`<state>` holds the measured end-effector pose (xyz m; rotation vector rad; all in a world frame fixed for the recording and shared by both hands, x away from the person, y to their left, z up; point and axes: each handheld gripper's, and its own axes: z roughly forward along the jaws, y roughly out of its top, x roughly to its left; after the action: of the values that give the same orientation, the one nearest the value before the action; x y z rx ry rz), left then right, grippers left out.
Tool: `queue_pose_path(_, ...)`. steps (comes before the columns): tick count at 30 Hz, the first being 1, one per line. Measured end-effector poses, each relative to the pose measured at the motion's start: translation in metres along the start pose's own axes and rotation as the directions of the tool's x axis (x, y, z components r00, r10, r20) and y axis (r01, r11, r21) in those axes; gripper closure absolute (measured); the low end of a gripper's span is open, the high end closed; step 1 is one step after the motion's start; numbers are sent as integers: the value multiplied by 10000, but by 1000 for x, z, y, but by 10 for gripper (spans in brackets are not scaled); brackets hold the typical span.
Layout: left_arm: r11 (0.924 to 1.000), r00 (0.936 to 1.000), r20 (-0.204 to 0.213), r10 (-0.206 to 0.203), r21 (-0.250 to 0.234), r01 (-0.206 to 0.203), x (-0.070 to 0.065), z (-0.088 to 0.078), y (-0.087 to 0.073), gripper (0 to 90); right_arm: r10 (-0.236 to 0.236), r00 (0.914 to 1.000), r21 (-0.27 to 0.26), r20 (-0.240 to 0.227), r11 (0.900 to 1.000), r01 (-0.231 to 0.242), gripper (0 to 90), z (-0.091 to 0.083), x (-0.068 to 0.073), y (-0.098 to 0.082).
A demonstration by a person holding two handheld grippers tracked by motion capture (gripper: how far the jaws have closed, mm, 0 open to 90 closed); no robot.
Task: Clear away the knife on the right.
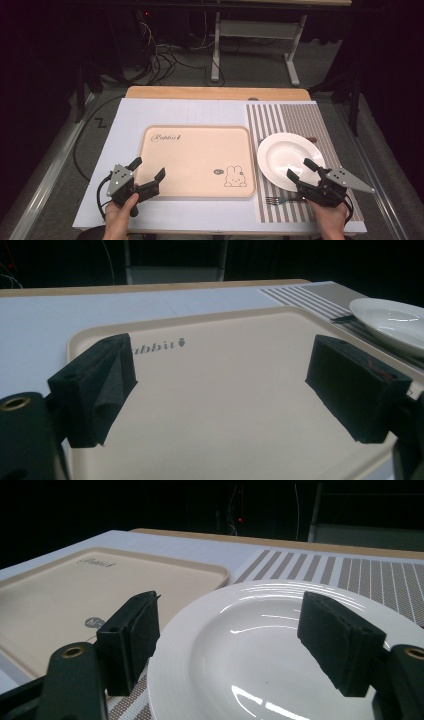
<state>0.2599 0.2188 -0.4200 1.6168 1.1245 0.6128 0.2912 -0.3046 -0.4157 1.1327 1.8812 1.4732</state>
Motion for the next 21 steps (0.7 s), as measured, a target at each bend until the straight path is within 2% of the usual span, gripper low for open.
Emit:
queue_pose_path(6, 10000, 10000, -40, 0, 2, 0, 0, 1, 0, 121, 4, 10000, -68, -27, 10000, -4, 275, 1, -1, 2)
queue_pose_path(10, 10000, 10000, -87, 0, 6, 0, 0, 1, 0, 115, 232, 9997, -161, -92, 9996, -234, 277, 1, -2, 5)
queue_pose_path(13, 10000, 10000, -90, 15, 17, -15, 0, 1, 0, 115, 149, 9999, -141, -70, 9998, -150, 275, 1, -3, 7)
queue_pose_path(16, 10000, 10000, -81, 37, 17, -37, 0, 2, 0, 115, 348, 9994, -196, -40, 9992, -348, 275, -1, -8, 9)
queue_pose_path(21, 10000, 9999, -115, 51, 5, -51, 0, 2, 0, 113, 355, 9993, -218, 65, 9991, -354, 275, -2, -13, 11)
